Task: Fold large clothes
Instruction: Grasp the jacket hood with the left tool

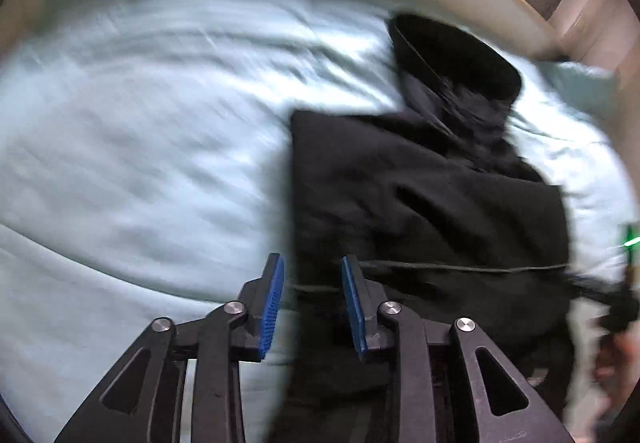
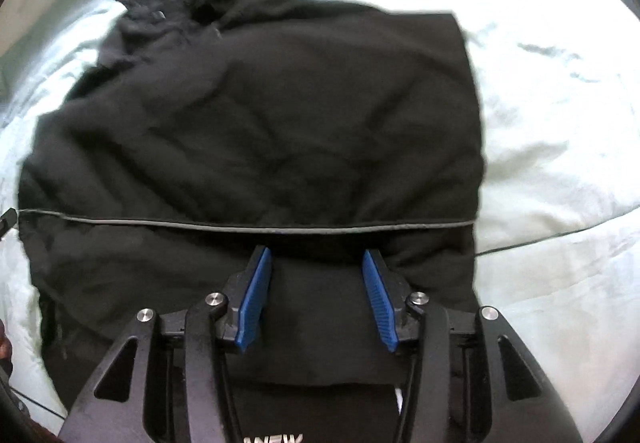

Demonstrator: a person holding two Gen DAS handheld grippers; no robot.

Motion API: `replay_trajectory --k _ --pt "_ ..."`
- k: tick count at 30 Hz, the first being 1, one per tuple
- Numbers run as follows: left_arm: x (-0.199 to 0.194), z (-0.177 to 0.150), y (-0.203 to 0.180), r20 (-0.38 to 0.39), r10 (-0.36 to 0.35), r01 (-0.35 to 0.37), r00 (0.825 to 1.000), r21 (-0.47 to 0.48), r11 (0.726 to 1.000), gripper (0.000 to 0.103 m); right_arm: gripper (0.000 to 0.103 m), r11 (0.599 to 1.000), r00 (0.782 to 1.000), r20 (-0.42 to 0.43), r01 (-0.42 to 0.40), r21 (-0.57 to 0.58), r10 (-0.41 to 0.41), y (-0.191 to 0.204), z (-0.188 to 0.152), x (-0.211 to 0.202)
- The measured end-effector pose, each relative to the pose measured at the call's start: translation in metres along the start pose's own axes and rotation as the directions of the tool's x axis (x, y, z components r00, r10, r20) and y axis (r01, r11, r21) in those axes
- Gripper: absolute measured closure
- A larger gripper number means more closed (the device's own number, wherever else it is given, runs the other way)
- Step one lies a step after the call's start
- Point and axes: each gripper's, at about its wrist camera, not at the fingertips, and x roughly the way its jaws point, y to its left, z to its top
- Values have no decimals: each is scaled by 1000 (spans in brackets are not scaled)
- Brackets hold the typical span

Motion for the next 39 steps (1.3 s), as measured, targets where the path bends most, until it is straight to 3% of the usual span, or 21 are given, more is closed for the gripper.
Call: replay_trajectory --k 1,2,5,8,9,12,14,17,22,26,31,33,36,39 --pt "-7 3 0 23 18 -18 1000 -3 1000 72 51 1000 999 34 -10 -2 10 0 5 -10" --pt "-14 9 -1 46 -7 8 999 -23 1000 71 50 1000 998 55 -19 -3 19 1 10 -15" --pt "-8 22 -26 33 -171 172 985 -19 985 71 49 999 996 86 -33 -30 35 13 31 -16" --pt "16 20 -64 -35 -273 274 961 25 961 71 49 999 996 81 -27 -38 30 24 46 5" --pt "31 15 -76 -72 -277 281 958 44 959 71 49 999 997 68 -20 -36 22 27 45 14" --pt "79 -3 -93 -175 -190 208 966 91 974 71 49 999 1000 -16 15 -28 -16 32 46 40" --pt "102 -14 -84 -171 -209 222 963 59 973 71 49 999 998 -48 30 -37 -32 34 48 46" --pt "105 -8 -79 -167 -249 252 954 -6 968 71 49 994 997 -45 57 -89 -61 40 47 54" --pt "93 -3 -86 -184 -220 227 958 21 974 71 48 996 999 -49 10 -89 -14 34 49 53" --pt "53 14 -96 -81 -187 194 979 87 977 71 48 995 998 -50 -51 -85 47 25 55 32" --pt "39 67 -104 11 -178 175 984 135 975 71 47 973 974 22 -228 42 228 5 91 -2" --pt "40 97 -113 58 -155 143 986 169 975 71 47 972 971 60 -235 28 233 7 109 -11" --pt "44 136 -118 114 -177 155 978 181 971 71 47 982 973 135 -189 -15 190 13 143 -15" --pt "60 176 -123 156 -152 124 976 178 976 71 47 981 957 219 -195 7 188 15 184 -10"
